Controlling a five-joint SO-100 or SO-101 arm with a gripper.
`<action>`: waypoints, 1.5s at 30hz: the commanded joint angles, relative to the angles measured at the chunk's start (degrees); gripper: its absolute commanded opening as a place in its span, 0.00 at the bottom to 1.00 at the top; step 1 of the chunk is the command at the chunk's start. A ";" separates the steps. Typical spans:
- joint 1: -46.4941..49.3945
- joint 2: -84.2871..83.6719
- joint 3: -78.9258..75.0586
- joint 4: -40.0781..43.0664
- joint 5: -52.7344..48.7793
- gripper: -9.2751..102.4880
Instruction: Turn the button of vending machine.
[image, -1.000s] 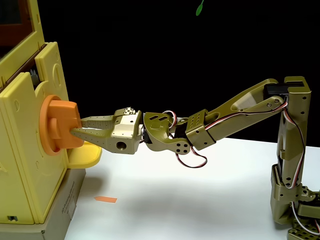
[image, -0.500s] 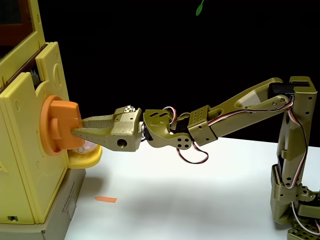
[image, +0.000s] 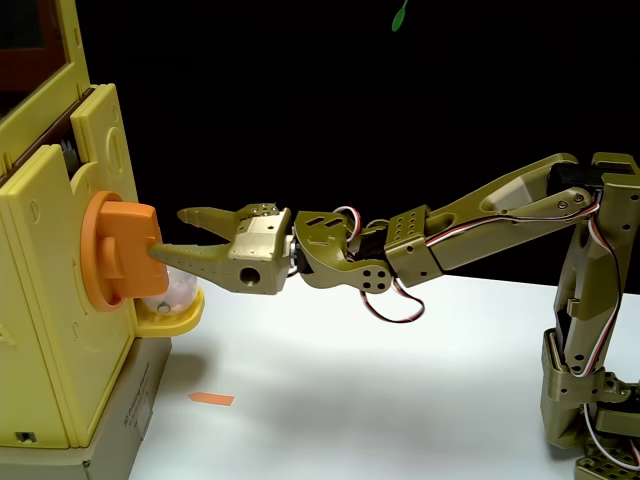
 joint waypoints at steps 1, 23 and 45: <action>-1.67 3.87 1.67 0.62 0.62 0.42; 5.98 70.84 42.10 41.84 -81.30 0.08; 2.37 99.58 69.79 60.12 -87.80 0.09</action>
